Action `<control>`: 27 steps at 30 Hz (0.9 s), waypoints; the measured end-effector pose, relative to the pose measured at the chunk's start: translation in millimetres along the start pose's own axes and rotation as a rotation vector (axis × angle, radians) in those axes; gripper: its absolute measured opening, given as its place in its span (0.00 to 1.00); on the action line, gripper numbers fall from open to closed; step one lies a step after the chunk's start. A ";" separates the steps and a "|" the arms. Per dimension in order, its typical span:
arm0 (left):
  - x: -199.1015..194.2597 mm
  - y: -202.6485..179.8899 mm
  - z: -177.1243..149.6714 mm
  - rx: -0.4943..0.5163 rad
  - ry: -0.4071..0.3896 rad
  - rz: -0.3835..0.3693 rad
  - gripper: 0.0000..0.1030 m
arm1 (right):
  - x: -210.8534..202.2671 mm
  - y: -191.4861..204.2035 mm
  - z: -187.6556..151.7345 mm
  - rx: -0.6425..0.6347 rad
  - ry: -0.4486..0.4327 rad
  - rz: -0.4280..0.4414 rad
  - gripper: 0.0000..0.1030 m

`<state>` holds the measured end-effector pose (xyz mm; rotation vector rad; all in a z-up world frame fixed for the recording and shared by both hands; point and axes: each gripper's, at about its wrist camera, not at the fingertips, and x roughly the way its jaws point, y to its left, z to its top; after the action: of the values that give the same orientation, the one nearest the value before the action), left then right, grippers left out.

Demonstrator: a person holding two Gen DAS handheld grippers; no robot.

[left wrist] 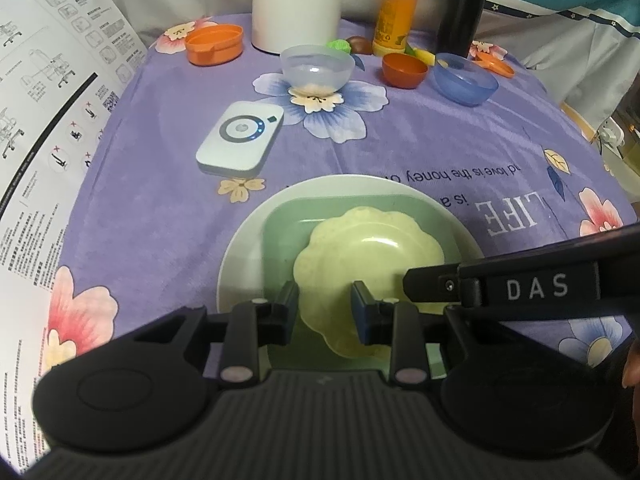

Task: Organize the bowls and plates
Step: 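Carry the yellow plate with both grippers and lower it onto the green tray, then open both grippers and lift away from the stacked plates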

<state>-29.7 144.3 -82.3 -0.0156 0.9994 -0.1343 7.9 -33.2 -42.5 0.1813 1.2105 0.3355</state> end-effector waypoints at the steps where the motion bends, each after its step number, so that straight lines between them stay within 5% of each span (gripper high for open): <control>1: 0.7 -0.4 0.0 0.004 0.001 0.002 0.29 | 0.5 -0.7 -0.2 0.000 0.001 0.002 0.31; 3: 0.0 -1.3 -0.4 0.011 -0.004 0.009 0.43 | 0.4 0.6 0.0 -0.007 0.004 0.013 0.37; 7: -15.2 -1.7 -2.7 0.027 -0.074 0.035 0.74 | -10.7 2.5 3.3 -0.017 -0.044 0.028 0.89; 10: -27.7 -0.9 -1.4 0.030 -0.126 0.051 0.96 | -25.9 2.0 6.8 -0.037 -0.105 0.025 1.00; 27: -42.3 -7.3 11.1 0.016 -0.147 0.076 1.00 | -56.8 -18.6 1.0 -0.012 -0.178 -0.019 1.00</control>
<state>-43.7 141.6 -40.3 0.0271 0.8505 -0.0705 -6.0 -70.3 2.3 0.1856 1.0339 0.3039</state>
